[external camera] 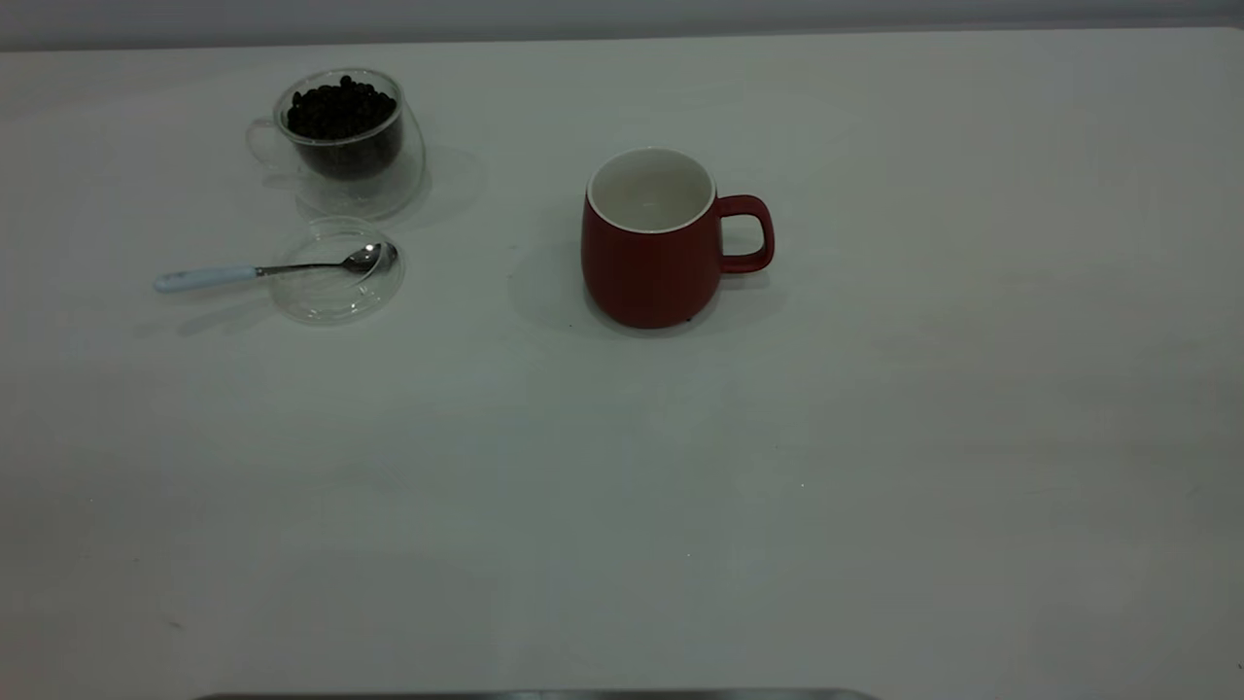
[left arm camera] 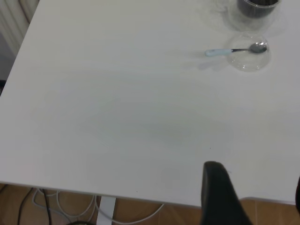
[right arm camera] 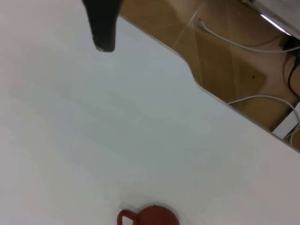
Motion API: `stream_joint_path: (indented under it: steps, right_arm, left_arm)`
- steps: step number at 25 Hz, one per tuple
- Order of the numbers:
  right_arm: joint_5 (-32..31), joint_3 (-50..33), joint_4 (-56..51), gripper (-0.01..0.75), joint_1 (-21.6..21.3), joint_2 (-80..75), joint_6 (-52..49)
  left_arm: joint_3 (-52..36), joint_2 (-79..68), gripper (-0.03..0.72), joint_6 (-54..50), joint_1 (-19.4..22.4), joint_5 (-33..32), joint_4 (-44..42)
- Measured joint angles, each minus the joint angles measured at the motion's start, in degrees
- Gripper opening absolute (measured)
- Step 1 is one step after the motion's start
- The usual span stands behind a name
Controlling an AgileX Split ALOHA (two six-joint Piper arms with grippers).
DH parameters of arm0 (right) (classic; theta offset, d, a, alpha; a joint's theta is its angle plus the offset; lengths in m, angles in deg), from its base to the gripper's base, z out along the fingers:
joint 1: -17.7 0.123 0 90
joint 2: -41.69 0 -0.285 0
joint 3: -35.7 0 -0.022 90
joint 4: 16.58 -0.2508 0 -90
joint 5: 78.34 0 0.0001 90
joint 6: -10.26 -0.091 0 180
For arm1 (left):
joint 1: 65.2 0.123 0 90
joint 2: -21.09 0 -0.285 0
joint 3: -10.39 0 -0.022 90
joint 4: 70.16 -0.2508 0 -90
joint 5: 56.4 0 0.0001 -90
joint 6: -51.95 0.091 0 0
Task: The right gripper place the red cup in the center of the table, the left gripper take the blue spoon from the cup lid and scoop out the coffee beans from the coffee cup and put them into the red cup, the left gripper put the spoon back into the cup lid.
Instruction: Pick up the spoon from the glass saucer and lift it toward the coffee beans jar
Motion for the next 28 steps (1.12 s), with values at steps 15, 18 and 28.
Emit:
stream_joint_path:
  steps: [15,18,28]
  right_arm:
    - [-0.17,-0.08,-0.51,0.572,-38.01,5.78,0.1]
    - [-0.29,-0.08,-0.56,0.571,-42.36,7.52,0.1]
    - [-0.47,-0.08,-0.58,0.569,-47.67,9.79,0.22]
  left_arm:
    - [0.0,0.0,0.449,0.0,0.0,0.0,0.0]
    - [0.0,0.0,0.449,0.0,0.0,0.0,0.0]
    - [0.0,0.0,0.449,0.0,0.0,0.0,0.0]
